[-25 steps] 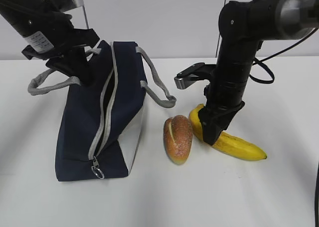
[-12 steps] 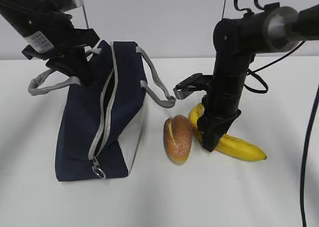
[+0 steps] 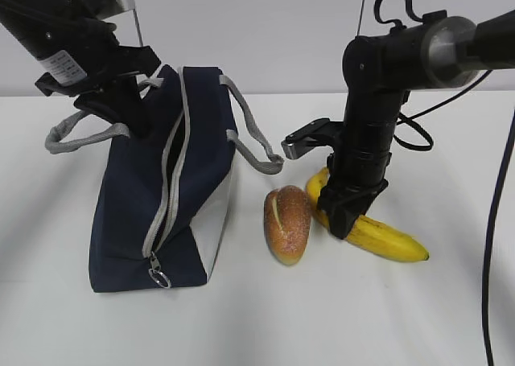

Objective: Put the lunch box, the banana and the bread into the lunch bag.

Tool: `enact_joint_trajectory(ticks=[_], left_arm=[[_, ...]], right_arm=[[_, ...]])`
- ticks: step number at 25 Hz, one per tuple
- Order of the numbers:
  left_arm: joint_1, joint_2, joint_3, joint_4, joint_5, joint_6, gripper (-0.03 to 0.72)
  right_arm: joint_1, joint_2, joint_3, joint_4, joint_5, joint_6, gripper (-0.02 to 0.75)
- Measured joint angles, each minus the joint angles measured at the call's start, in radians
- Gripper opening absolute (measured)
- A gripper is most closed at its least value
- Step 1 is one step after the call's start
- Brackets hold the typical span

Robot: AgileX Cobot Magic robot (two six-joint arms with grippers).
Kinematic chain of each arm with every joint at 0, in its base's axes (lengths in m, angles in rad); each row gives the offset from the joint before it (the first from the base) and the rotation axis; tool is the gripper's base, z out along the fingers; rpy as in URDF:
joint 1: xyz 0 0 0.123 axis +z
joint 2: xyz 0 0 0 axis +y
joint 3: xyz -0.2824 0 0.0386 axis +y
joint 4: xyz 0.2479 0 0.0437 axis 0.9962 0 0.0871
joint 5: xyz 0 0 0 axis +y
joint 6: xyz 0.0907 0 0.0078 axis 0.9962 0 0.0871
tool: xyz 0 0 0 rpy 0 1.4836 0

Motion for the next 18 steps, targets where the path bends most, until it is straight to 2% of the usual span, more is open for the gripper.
enact_joint_trajectory(ticks=[3, 8, 14, 16, 18], left_arm=[[0.000, 0.000, 0.000, 0.000, 0.000, 0.000, -0.002], [0.000, 0.000, 0.000, 0.000, 0.001, 0.000, -0.002], [0.000, 0.000, 0.000, 0.000, 0.001, 0.000, -0.002], [0.000, 0.000, 0.000, 0.000, 0.002, 0.000, -0.002], [0.000, 0.000, 0.000, 0.000, 0.002, 0.000, -0.002]], right_arm=[[0.000, 0.000, -0.041, -0.006, 0.033, 0.015, 0.302], [-0.006, 0.000, -0.141, -0.023, 0.061, 0.045, 0.300], [-0.033, -0.050, -0.253, -0.099, 0.076, 0.149, 0.300], [-0.045, -0.093, -0.291, -0.084, 0.078, 0.173, 0.300], [-0.051, -0.147, -0.324, 0.005, 0.082, 0.183, 0.300]])
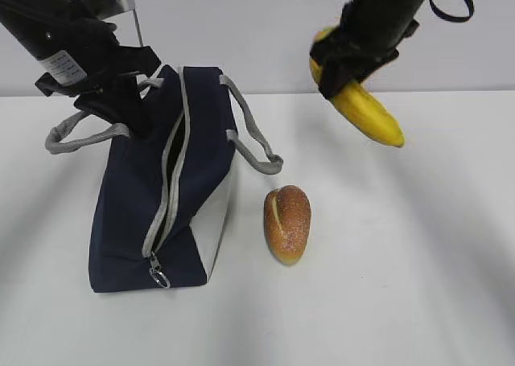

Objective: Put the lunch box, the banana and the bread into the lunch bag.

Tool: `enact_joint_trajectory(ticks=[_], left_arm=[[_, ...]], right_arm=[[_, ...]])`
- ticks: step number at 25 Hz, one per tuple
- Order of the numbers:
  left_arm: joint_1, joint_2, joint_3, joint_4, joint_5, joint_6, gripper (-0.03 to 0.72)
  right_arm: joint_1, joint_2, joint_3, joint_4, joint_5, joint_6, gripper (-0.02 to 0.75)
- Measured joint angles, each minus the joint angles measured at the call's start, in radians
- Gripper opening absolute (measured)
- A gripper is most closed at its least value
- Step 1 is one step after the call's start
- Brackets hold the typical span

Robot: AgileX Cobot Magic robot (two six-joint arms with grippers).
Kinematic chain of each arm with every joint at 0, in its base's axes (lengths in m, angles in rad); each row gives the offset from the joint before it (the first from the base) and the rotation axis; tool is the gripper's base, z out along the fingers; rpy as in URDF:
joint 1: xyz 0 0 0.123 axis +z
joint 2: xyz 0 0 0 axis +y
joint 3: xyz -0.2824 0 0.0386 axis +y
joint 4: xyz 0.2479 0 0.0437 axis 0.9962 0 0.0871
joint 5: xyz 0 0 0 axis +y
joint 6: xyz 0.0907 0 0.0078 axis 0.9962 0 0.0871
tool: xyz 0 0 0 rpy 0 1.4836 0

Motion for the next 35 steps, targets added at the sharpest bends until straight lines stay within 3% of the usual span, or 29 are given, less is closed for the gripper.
enact_joint_trajectory(ticks=[7, 13, 21, 30, 35], left_arm=[[0.000, 0.000, 0.000, -0.001, 0.000, 0.000, -0.002], [0.000, -0.029, 0.000, 0.000, -0.026, 0.000, -0.002], [0.000, -0.055, 0.000, 0.000, -0.042, 0.000, -0.002], [0.000, -0.055, 0.000, -0.005, -0.042, 0.000, -0.002], [0.000, -0.055, 0.000, -0.005, -0.041, 0.000, -0.002]], right_arm=[[0.007, -0.063, -0.033, 0.539, 0.014, 0.006, 0.300], [0.034, -0.032, -0.033, 0.729, 0.013, 0.036, 0.300], [0.098, 0.070, -0.033, 0.809, 0.012, 0.093, 0.300], [0.100, 0.192, -0.031, 0.699, 0.003, 0.208, 0.300], [0.102, 0.219, -0.031, 0.818, 0.001, 0.171, 0.300]])
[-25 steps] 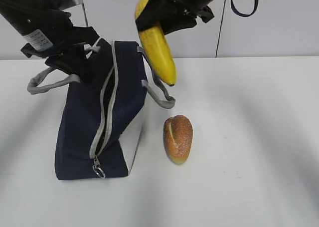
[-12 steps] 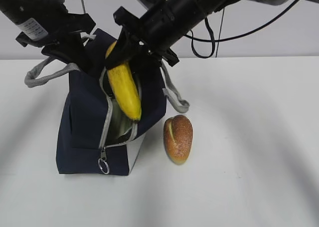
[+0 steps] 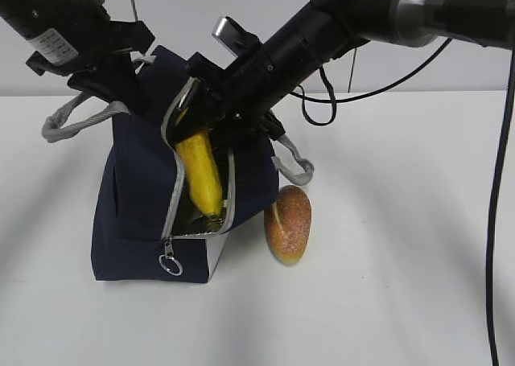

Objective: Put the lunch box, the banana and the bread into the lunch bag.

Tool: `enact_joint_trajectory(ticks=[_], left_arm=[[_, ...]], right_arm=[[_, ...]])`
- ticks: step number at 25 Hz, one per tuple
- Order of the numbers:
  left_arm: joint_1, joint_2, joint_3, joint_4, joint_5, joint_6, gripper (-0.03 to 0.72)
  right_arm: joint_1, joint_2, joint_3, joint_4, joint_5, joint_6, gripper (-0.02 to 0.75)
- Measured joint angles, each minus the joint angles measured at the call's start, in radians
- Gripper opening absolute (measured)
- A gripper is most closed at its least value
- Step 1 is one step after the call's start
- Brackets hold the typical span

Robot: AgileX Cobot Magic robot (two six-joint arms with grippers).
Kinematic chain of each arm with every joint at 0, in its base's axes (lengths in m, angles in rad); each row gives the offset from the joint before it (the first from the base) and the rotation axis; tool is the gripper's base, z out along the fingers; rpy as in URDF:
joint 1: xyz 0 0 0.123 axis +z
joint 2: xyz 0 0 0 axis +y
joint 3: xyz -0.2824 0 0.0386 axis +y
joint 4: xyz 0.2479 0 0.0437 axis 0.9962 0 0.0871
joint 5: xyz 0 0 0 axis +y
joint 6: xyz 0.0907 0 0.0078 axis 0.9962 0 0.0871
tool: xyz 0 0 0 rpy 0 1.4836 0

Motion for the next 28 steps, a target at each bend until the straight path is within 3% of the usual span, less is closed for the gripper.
enact_joint_trajectory(ticks=[5, 9, 14, 18, 23, 28], left_arm=[[0.000, 0.000, 0.000, 0.005, 0.000, 0.000, -0.002], [0.000, 0.000, 0.000, 0.005, 0.000, 0.000, -0.002], [0.000, 0.000, 0.000, 0.005, 0.000, 0.000, -0.002], [0.000, 0.000, 0.000, 0.005, 0.000, 0.000, -0.002], [0.000, 0.000, 0.000, 0.006, 0.002, 0.000, -0.002], [0.000, 0.000, 0.000, 0.006, 0.006, 0.000, -0.002]], right_arm=[[0.000, 0.010, 0.000, 0.157, -0.005, -0.070, 0.300], [0.000, 0.012, 0.000, 0.167, -0.005, -0.080, 0.323], [0.000, 0.014, 0.000, 0.167, -0.007, -0.094, 0.536], [0.000, 0.014, -0.004, 0.165, -0.007, -0.126, 0.571], [-0.002, 0.002, -0.042, 0.075, -0.007, -0.132, 0.538], [-0.004, -0.083, -0.048, -0.147, -0.005, -0.107, 0.532]])
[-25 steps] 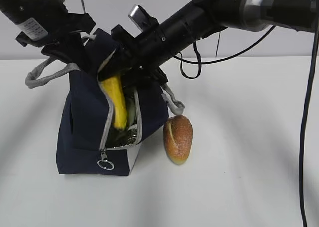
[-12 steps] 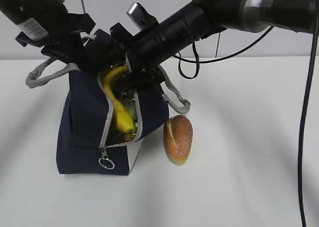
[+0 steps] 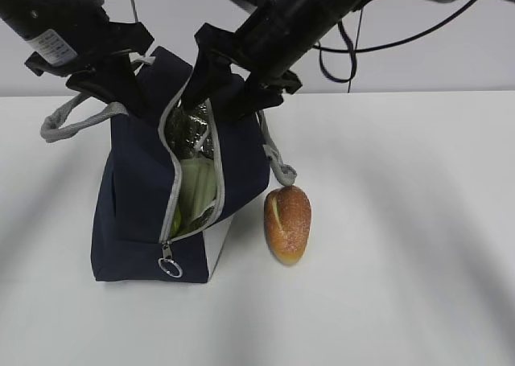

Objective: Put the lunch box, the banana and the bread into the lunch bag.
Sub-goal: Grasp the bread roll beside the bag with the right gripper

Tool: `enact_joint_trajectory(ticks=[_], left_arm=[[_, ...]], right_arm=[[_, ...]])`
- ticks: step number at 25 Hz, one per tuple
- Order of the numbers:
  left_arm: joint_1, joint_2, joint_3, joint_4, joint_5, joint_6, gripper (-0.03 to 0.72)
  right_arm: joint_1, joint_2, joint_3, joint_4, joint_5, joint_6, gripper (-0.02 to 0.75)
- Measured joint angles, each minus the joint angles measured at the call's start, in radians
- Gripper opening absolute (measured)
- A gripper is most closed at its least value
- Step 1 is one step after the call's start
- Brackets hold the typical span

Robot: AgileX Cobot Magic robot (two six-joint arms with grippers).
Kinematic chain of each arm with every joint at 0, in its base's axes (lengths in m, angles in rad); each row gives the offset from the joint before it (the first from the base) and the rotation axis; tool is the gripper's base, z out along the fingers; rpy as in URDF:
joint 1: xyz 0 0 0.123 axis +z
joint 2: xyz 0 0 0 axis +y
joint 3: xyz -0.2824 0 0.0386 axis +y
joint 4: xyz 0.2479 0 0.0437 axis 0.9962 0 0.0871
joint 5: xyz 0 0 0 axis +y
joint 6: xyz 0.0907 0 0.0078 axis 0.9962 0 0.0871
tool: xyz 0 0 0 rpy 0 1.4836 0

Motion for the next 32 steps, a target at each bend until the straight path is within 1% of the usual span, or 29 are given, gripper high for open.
enact_joint_trajectory(ticks=[3, 8, 10, 12, 18, 23, 27, 30, 32], left_arm=[[0.000, 0.000, 0.000, 0.000, 0.001, 0.000, -0.002], [0.000, 0.000, 0.000, 0.000, 0.002, 0.000, -0.002], [0.000, 0.000, 0.000, 0.000, 0.003, 0.000, -0.002], [0.000, 0.000, 0.000, 0.000, 0.003, 0.000, -0.002], [0.000, 0.000, 0.000, 0.000, 0.003, 0.000, -0.002], [0.000, 0.000, 0.000, 0.000, 0.003, 0.000, -0.002], [0.000, 0.000, 0.000, 0.000, 0.005, 0.000, -0.002], [0.000, 0.000, 0.000, 0.000, 0.008, 0.000, -0.002], [0.000, 0.000, 0.000, 0.000, 0.012, 0.000, -0.002]], right_arm=[[0.000, -0.069, 0.000, -0.143, 0.004, 0.048, 0.532], [0.000, -0.212, 0.024, -0.330, 0.008, 0.119, 0.531], [0.000, -0.274, 0.082, -0.394, 0.008, 0.136, 0.531], [0.000, -0.321, 0.162, -0.425, 0.010, 0.143, 0.531], [0.000, -0.421, 0.475, -0.446, 0.012, 0.144, 0.531], [0.000, -0.473, 0.668, -0.448, -0.093, 0.144, 0.531], [0.000, -0.475, 0.756, -0.426, -0.236, 0.151, 0.531], [0.000, -0.451, 0.767, -0.387, -0.311, 0.156, 0.536], [0.000, -0.418, 0.767, -0.355, -0.337, 0.157, 0.565]])
